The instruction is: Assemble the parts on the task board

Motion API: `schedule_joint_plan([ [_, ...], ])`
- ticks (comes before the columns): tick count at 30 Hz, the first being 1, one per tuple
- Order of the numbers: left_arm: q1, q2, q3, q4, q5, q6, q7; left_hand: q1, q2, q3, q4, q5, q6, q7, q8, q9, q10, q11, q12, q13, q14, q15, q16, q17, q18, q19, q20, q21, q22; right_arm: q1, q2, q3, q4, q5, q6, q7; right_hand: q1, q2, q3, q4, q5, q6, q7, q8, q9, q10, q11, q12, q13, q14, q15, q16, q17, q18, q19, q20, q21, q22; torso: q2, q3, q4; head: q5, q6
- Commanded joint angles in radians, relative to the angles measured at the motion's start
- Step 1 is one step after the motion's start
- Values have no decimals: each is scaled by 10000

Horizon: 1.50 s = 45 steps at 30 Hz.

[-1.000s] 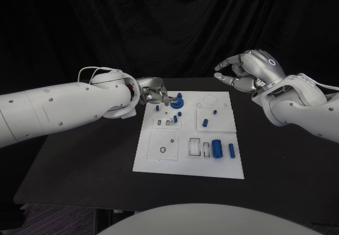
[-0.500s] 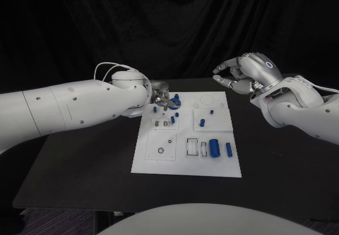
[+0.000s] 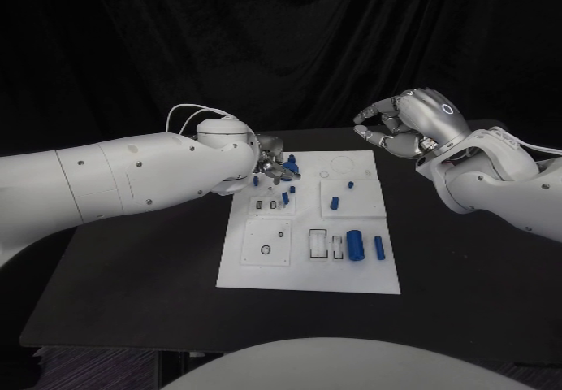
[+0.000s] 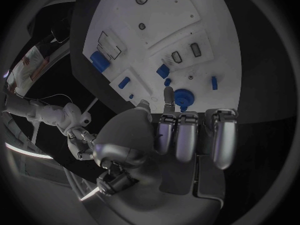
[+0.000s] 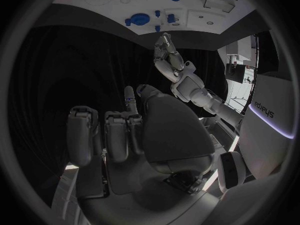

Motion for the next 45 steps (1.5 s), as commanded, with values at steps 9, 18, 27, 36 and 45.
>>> schedule_joint_plan([
  [9, -222, 93, 10, -116, -31, -67, -139, 404, -164, 307, -338, 808, -87, -61, -453, 395, 1043, -96, 32, 2609, 1057, -105, 64, 2628, -193, 33, -102, -18, 1399, -23, 40, 8, 18, -210, 28, -232, 251, 22, 177, -56, 158, 91, 27, -71, -26, 1024, 89, 27, 2630, 1028, 100, -11, 2569, -116, 598, 73, 22, 2268, 114, -28, -42, 83, -2],
  [18, -352, 23, 10, -24, -31, -267, -39, 478, -174, 421, -376, 1065, -48, -51, -631, 490, 1043, -83, 32, 2609, 1057, -94, 64, 2628, -175, -22, -95, -61, 1338, -24, 25, 8, 22, -213, 104, -266, 272, 26, 198, -66, 184, 95, 31, -72, -28, 1024, 94, 27, 2630, 1026, 104, -18, 2563, -113, 593, 76, 10, 2264, 105, -14, -43, 99, -2],
  [27, -468, 38, 10, -70, -31, -221, 2, 464, -168, 470, -348, 1159, 19, -54, -716, 542, 1043, -86, 32, 2609, 1057, -95, 64, 2628, -159, -74, -93, -98, 1281, -36, 4, 8, 15, -213, 173, -316, 305, 32, 229, -84, 206, 112, 33, -67, -28, 1024, 101, 27, 2630, 1022, 109, -33, 2549, -110, 588, 80, 0, 2260, 102, 5, -54, 122, -2],
  [36, -539, 23, 10, -72, -31, -172, 28, 522, -170, 578, -367, 1311, 116, -70, -859, 584, 1043, -99, 32, 2609, 1057, -101, 64, 2628, -154, -85, -97, -118, 1269, -59, -27, 8, 19, -214, 200, -339, 318, 32, 239, -93, 210, 116, 33, -66, -28, 1024, 103, 27, 2630, 1019, 111, -47, 2537, -110, 588, 81, -1, 2260, 99, 9, -75, 114, -2],
  [45, -576, 41, 10, -97, -31, -146, 25, 601, -193, 746, -403, 1475, 237, -89, -1113, 583, 1043, -118, 32, 2609, 1057, -123, 64, 2628, -141, -119, -113, -156, 1233, -74, -31, 8, 30, -216, 168, -317, 341, 28, 255, -110, 216, 117, 38, -67, -29, 1024, 108, 27, 2630, 1014, 114, -68, 2519, -101, 573, 84, -38, 2248, 96, 8, -56, 76, -2],
])
